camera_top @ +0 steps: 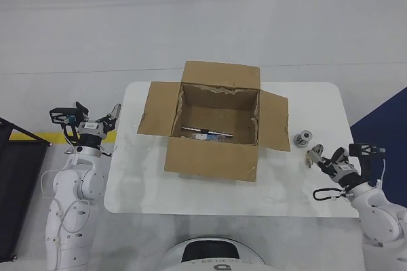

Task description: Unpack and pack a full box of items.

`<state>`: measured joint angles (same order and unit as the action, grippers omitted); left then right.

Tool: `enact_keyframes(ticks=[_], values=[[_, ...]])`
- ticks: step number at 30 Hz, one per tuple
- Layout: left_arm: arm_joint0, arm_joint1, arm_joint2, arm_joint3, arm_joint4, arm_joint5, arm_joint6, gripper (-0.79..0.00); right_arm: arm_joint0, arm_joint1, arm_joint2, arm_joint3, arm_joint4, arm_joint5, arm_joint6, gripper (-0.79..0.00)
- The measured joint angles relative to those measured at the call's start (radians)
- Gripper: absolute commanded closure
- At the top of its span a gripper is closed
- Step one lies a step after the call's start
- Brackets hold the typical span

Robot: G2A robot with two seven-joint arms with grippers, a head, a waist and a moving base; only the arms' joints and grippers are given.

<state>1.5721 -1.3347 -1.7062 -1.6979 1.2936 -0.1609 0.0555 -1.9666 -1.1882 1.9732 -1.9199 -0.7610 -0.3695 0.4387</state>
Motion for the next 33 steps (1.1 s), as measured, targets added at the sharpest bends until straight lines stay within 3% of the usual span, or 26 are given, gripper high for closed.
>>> enact_keyframes(ticks=[8,14,25,29,33], values=[[0.0,0.0,0.0,0.0,0.0,0.0,0.0,-0.785,-0.063,-0.007,-0.068,-0.228,-0.084,-0.107,-0.153,-0.785],[0.0,0.0,0.0,0.0,0.0,0.0,0.0,-0.785,-0.056,-0.006,-0.188,-0.355,-0.238,-0.099,-0.1,-0.785],[0.0,0.0,0.0,0.0,0.0,0.0,0.0,-0.785,-0.046,-0.007,-0.209,-0.344,-0.21,-0.086,-0.115,-0.785],[0.0,0.0,0.0,0.0,0.0,0.0,0.0,-0.785,0.065,0.0,-0.331,-0.389,-0.297,-0.149,-0.018,-0.785],[0.0,0.0,0.0,0.0,0.0,0.0,0.0,-0.785,0.295,-0.009,-0.558,-0.323,-0.411,-0.072,0.164,-0.785]])
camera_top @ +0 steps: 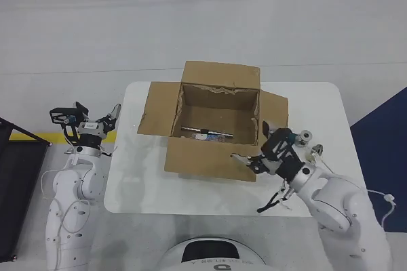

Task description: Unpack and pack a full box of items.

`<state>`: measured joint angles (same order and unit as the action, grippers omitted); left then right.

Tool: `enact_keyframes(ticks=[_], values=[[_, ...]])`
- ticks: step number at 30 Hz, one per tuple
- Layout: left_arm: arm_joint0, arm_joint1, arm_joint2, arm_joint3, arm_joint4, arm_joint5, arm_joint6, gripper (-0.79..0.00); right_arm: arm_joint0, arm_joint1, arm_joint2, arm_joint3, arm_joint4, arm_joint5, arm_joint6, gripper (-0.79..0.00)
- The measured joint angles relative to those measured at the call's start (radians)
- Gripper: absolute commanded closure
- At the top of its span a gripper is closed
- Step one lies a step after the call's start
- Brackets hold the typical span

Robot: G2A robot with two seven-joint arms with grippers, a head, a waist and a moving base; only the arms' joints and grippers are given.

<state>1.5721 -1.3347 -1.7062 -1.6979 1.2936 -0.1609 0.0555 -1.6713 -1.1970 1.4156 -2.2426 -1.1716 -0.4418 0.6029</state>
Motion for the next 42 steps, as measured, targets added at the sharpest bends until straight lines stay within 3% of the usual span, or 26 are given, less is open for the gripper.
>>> enact_keyframes(ticks=[6,12,18,23,32,35,42], values=[[0.0,0.0,0.0,0.0,0.0,0.0,0.0,-0.785,0.353,-0.054,-0.378,0.206,-0.156,0.23,0.236,-0.785],[0.0,0.0,0.0,0.0,0.0,0.0,0.0,-0.785,0.53,-0.098,-0.506,0.347,-0.207,0.423,0.278,-0.785],[0.0,0.0,0.0,0.0,0.0,0.0,0.0,-0.785,0.66,-0.139,-0.617,0.515,-0.263,0.479,0.409,-0.785],[0.0,0.0,0.0,0.0,0.0,0.0,0.0,-0.785,0.721,-0.163,-0.65,0.6,-0.203,0.448,0.499,-0.785],[0.0,0.0,0.0,0.0,0.0,0.0,0.0,-0.785,0.699,-0.156,-0.577,0.589,-0.16,0.406,0.554,-0.782],[0.0,0.0,0.0,0.0,0.0,0.0,0.0,-0.785,0.697,-0.153,-0.533,0.602,-0.164,0.441,0.567,-0.64],[0.0,0.0,0.0,0.0,0.0,0.0,0.0,-0.785,0.758,-0.17,-0.564,0.696,-0.135,0.403,0.664,-0.582]])
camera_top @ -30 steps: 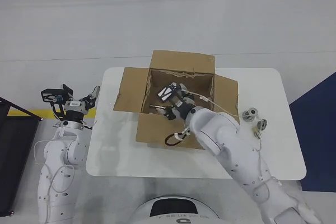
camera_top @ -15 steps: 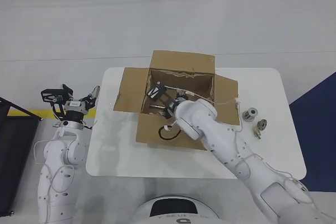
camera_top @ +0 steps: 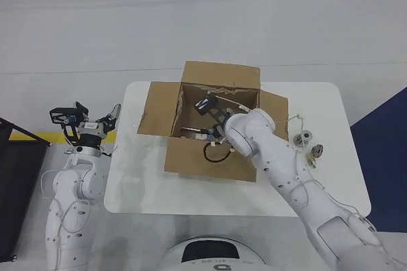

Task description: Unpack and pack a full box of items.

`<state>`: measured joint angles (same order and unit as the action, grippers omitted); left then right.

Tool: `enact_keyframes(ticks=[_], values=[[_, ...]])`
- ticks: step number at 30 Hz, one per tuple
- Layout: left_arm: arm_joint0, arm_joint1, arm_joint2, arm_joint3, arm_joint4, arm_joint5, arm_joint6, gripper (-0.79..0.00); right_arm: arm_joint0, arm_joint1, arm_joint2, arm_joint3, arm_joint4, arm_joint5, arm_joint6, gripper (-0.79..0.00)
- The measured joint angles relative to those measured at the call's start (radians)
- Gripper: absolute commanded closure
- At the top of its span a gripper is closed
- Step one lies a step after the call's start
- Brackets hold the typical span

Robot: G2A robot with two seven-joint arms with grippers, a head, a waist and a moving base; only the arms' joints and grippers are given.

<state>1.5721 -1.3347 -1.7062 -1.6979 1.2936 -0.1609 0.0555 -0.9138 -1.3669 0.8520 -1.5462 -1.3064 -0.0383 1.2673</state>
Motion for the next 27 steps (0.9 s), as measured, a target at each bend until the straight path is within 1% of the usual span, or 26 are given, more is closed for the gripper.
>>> enact_keyframes(ticks=[1,4,5,10,12,13,18,19,24,27], values=[[0.0,0.0,0.0,0.0,0.0,0.0,0.0,-0.785,0.013,-0.005,-0.017,0.019,0.001,-0.012,0.017,-0.628],[0.0,0.0,0.0,0.0,0.0,0.0,0.0,-0.785,0.052,-0.023,-0.071,0.076,0.059,-0.09,0.072,-0.668],[0.0,0.0,0.0,0.0,0.0,0.0,0.0,-0.785,0.066,-0.028,-0.08,0.095,0.098,-0.128,0.087,-0.699],[0.0,0.0,0.0,0.0,0.0,0.0,0.0,-0.785,0.076,-0.028,-0.055,0.108,0.206,-0.205,0.097,-0.739],[0.0,0.0,0.0,0.0,0.0,0.0,0.0,-0.785,0.064,-0.022,-0.041,0.101,0.23,-0.231,0.119,-0.723],[0.0,0.0,0.0,0.0,0.0,0.0,0.0,-0.785,0.058,-0.019,-0.037,0.096,0.238,-0.244,0.131,-0.702],[0.0,0.0,0.0,0.0,0.0,0.0,0.0,-0.785,0.01,-0.002,-0.027,0.055,0.263,-0.323,0.183,-0.665],[0.0,0.0,0.0,0.0,0.0,0.0,0.0,-0.785,0.001,0.002,-0.028,0.045,0.265,-0.33,0.185,-0.677],[0.0,0.0,0.0,0.0,0.0,0.0,0.0,-0.785,-0.04,0.034,-0.032,-0.023,0.258,-0.334,0.181,-0.671],[0.0,0.0,0.0,0.0,0.0,0.0,0.0,-0.785,-0.06,0.053,-0.022,-0.056,0.229,-0.32,0.195,-0.683]])
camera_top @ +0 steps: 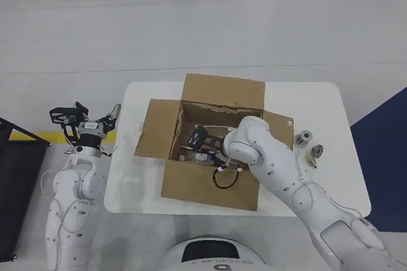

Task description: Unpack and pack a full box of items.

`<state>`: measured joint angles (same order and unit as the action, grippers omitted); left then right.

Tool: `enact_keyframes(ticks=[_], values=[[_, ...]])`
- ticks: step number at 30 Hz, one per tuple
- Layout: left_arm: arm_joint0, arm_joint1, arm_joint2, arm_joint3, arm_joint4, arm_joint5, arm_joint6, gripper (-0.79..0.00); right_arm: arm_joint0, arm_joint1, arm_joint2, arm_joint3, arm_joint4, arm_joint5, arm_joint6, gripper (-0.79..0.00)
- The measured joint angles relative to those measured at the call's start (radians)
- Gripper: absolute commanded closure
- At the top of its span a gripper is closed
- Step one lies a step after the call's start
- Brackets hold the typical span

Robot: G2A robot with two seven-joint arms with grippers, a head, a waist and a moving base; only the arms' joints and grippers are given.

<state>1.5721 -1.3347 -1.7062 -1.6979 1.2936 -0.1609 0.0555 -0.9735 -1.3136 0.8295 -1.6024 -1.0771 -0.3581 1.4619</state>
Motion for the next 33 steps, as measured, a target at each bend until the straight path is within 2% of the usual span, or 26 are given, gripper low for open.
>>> enact_keyframes(ticks=[4,7,9,10,11,17,22,23,25,28,30,31,33], values=[[0.0,0.0,0.0,0.0,0.0,0.0,0.0,-0.785,-0.01,0.011,0.001,0.001,-0.049,0.008,0.005,-0.671],[0.0,0.0,0.0,0.0,0.0,0.0,0.0,-0.785,0.001,0.006,-0.028,0.033,-0.077,0.0,-0.015,-0.686],[0.0,0.0,0.0,0.0,0.0,0.0,0.0,-0.785,0.022,-0.002,-0.055,0.074,-0.069,-0.011,-0.034,-0.727],[0.0,0.0,0.0,0.0,0.0,0.0,0.0,-0.785,0.033,-0.006,-0.072,0.092,-0.084,-0.017,-0.045,-0.72],[0.0,0.0,0.0,0.0,0.0,0.0,0.0,-0.785,0.045,-0.014,-0.095,0.118,-0.102,-0.022,-0.069,-0.653],[0.0,0.0,0.0,0.0,0.0,0.0,0.0,-0.785,0.106,-0.054,-0.185,0.255,-0.082,-0.037,-0.177,-0.606],[0.0,0.0,0.0,0.0,0.0,0.0,0.0,-0.785,0.146,-0.085,-0.234,0.365,-0.075,-0.024,-0.239,-0.462],[0.0,0.0,0.0,0.0,0.0,0.0,0.0,-0.785,0.157,-0.093,-0.245,0.395,-0.077,-0.017,-0.249,-0.459],[0.0,0.0,0.0,0.0,0.0,0.0,0.0,-0.785,0.171,-0.105,-0.26,0.437,-0.081,-0.005,-0.264,-0.391],[0.0,0.0,0.0,0.0,0.0,0.0,0.0,-0.785,0.19,-0.121,-0.275,0.487,-0.077,0.003,-0.289,-0.342],[0.0,0.0,0.0,0.0,0.0,0.0,0.0,-0.785,0.199,-0.127,-0.275,0.503,-0.069,0.003,-0.307,-0.151],[0.0,0.0,0.0,0.0,0.0,0.0,0.0,-0.785,0.201,-0.128,-0.273,0.505,-0.066,0.001,-0.315,0.0],[0.0,0.0,0.0,0.0,0.0,0.0,0.0,-0.785,0.203,-0.128,-0.264,0.5,-0.064,-0.002,-0.328,0.0]])
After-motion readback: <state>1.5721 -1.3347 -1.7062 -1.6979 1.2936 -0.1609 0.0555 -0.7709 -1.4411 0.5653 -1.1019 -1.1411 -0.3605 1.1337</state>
